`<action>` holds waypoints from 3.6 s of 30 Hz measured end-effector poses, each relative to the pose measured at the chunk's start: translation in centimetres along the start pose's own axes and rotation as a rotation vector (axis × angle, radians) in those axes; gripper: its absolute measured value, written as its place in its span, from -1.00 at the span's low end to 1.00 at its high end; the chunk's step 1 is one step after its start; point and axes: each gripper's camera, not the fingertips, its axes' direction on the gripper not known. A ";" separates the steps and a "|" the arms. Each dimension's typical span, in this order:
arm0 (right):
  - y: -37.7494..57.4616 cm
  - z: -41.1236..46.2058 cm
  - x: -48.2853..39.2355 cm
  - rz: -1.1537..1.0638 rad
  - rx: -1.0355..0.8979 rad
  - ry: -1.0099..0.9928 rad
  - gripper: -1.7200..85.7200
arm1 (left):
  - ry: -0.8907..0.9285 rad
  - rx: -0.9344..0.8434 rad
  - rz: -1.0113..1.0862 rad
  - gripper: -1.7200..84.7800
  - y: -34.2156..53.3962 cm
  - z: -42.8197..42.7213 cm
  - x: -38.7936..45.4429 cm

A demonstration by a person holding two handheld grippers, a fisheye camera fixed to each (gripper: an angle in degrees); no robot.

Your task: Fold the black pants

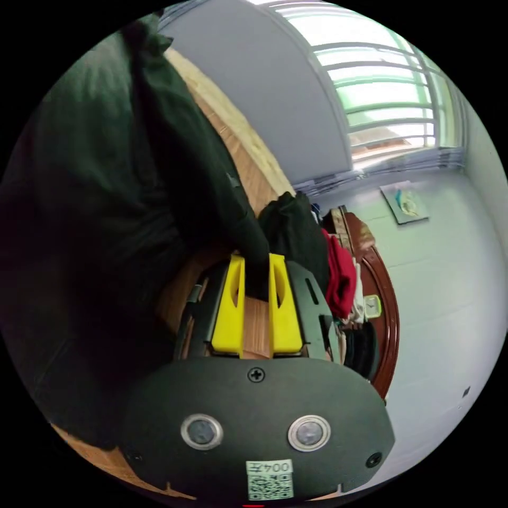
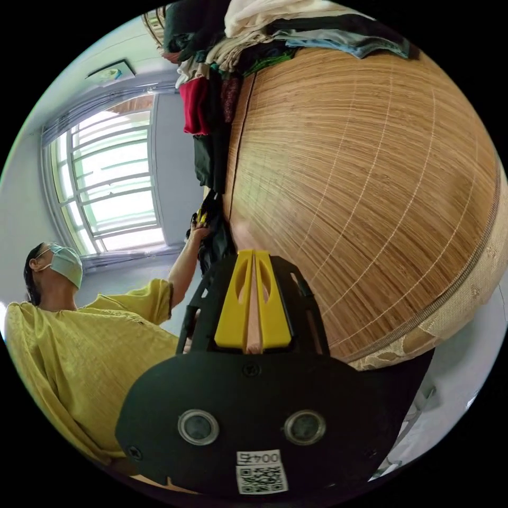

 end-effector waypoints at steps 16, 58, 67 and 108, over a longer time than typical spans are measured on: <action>12.1 15.0 -13.8 -0.563 -0.409 0.036 -0.51 | -0.005 -0.208 -0.001 -0.80 24.8 -42.8 6.2; 23.4 29.7 -31.5 -0.751 -0.919 -0.161 -0.84 | -0.323 0.208 0.717 -0.60 35.3 -75.8 21.4; 26.2 35.1 -29.7 -0.638 -0.837 -0.079 -0.83 | -0.153 0.117 0.864 -0.79 27.1 -79.4 15.5; 46.3 46.6 -17.9 -1.133 -0.490 0.318 -0.89 | 0.414 -0.267 0.446 -0.92 8.8 -91.2 -27.4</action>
